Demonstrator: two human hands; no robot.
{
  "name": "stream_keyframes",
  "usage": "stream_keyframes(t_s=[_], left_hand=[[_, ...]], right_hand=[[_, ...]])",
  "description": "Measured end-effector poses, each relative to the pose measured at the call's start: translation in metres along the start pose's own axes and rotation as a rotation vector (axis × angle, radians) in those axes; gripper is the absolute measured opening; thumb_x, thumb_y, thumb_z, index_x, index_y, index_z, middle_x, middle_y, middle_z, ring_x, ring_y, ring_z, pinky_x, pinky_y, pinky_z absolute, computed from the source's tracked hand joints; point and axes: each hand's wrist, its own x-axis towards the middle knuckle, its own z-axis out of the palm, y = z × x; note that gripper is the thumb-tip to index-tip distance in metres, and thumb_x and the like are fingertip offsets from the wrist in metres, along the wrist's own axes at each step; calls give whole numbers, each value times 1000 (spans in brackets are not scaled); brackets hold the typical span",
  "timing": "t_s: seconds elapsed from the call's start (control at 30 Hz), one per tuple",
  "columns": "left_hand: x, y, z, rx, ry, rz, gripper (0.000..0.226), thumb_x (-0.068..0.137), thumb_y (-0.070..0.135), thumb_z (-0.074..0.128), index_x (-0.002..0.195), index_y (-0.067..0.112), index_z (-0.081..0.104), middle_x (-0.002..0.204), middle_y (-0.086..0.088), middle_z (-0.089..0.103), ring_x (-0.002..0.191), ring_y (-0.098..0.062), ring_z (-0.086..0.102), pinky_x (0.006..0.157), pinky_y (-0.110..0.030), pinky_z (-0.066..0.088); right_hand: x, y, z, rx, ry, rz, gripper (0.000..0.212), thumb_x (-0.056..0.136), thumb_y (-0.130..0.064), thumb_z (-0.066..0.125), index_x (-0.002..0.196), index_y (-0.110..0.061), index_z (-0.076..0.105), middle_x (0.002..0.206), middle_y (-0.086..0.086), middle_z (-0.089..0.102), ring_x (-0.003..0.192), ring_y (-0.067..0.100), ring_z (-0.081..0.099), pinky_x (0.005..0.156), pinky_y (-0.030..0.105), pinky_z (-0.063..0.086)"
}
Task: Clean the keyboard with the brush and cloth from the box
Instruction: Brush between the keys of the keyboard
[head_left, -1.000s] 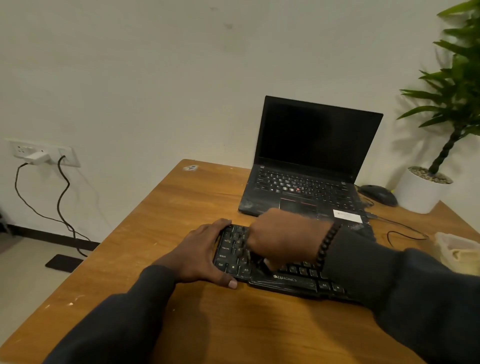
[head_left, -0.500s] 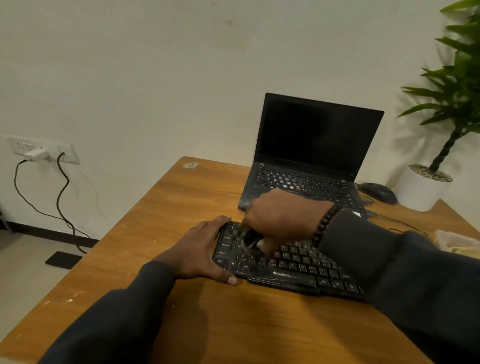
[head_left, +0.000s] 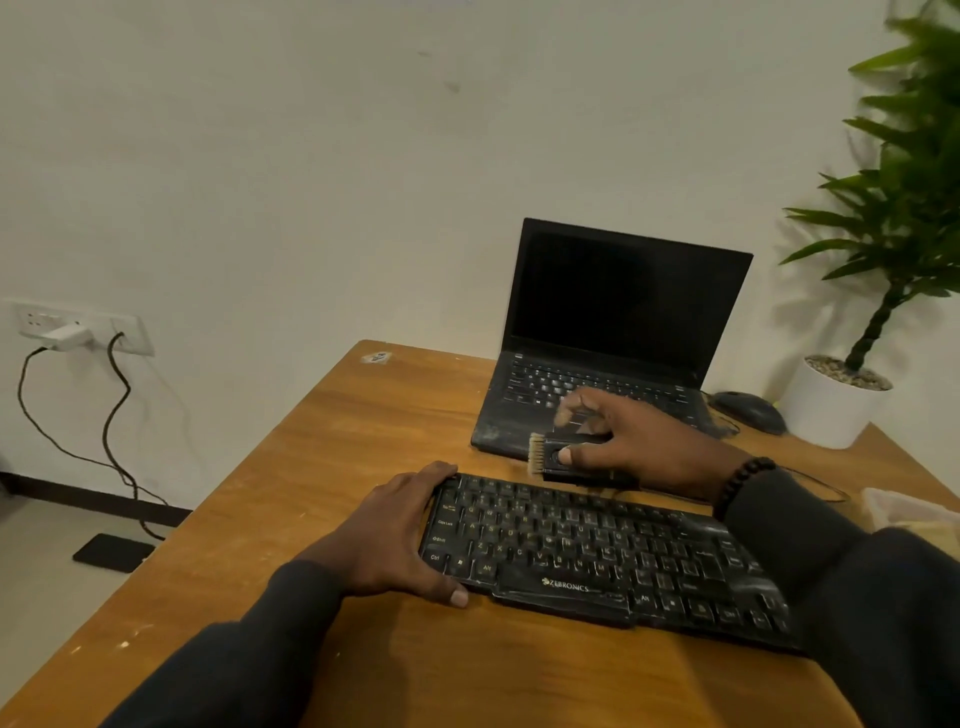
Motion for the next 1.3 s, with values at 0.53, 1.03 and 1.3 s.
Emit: stream_keyframes(t_s=[0.53,1.03,1.3], left_hand=[[1,2,-1,9,-7,3,135,41,85,76,151,48,6,146,15,29,131,-13,31,115,-43,31],[4,3,-2,28,5,31,132,46,78,80,152,42,11,146,17,31,130,-8,31,116,-39,30],[2,1,0,23,4,6,135,44,81,78,153,43,7,149,13,29,132,-13,30,116,-42,30]], right_hand=[[31,-16,11,-1038,-118,-145,33,89,-45,59,112,-22,59,93,-5,62,82,10,59,69,23,52],[47,-64,56,-1152,-211,-491,34,87,-39,65,112,-17,60,89,-3,61,79,13,58,67,25,52],[41,-71,35,-1192,-186,-470,40,88,-40,64,120,-17,58,86,-5,55,79,12,55,70,24,51]])
